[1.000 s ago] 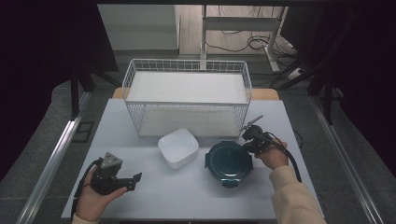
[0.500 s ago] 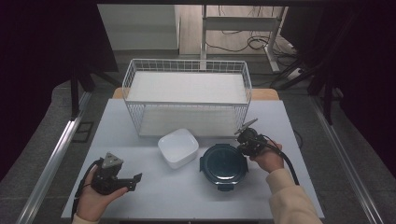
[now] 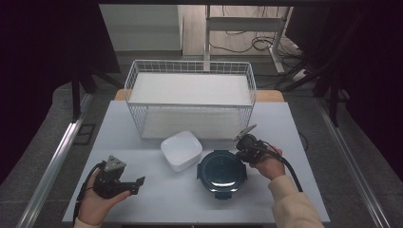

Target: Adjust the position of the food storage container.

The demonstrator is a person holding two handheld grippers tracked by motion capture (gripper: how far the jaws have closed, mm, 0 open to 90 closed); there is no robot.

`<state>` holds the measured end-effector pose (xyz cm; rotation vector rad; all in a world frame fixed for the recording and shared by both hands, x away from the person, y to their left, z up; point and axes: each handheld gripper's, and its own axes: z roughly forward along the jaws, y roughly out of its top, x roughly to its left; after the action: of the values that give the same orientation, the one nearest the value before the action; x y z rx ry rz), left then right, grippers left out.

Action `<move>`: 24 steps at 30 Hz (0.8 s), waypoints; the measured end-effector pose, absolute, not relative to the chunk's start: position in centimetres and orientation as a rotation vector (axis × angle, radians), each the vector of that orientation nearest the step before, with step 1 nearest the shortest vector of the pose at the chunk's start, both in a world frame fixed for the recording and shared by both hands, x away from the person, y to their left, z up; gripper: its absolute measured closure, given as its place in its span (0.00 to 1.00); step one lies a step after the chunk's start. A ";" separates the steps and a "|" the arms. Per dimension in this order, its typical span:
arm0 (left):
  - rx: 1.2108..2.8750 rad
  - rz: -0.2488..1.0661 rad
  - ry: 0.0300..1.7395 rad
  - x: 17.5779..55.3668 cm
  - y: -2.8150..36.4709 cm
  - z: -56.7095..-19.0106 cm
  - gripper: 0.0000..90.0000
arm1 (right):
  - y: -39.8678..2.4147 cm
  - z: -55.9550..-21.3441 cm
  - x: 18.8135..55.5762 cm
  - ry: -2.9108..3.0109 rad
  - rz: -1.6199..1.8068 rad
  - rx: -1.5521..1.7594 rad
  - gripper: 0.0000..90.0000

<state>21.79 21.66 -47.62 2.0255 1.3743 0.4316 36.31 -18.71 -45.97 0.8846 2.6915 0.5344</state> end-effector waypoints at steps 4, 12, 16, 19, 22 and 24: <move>2.026 0.432 1.374 21.8 21.7 -47.6 0.19 | -18.2 -46.0 36.1 2.700 0.544 0.870 0.99; 2.027 0.431 1.376 21.8 21.7 -47.6 0.19 | -17.4 -46.1 35.4 2.725 0.558 0.822 0.99; 2.029 0.432 1.374 21.8 21.7 -47.6 0.19 | -16.7 -46.1 35.0 2.737 0.563 0.810 0.99; 2.033 0.430 1.374 21.8 21.7 -47.7 0.19 | -16.4 -46.2 34.7 2.743 0.568 0.789 0.99; 2.034 0.430 1.373 21.8 21.6 -47.7 0.19 | -16.0 -46.2 34.4 2.752 0.574 0.775 0.99; 2.030 0.429 1.375 21.8 21.6 -47.7 0.19 | -15.6 -46.2 34.2 2.757 0.585 0.765 0.99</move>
<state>21.83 21.57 -47.74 2.0303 1.3748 0.4288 34.21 -15.63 -46.25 0.7653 2.7574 0.5847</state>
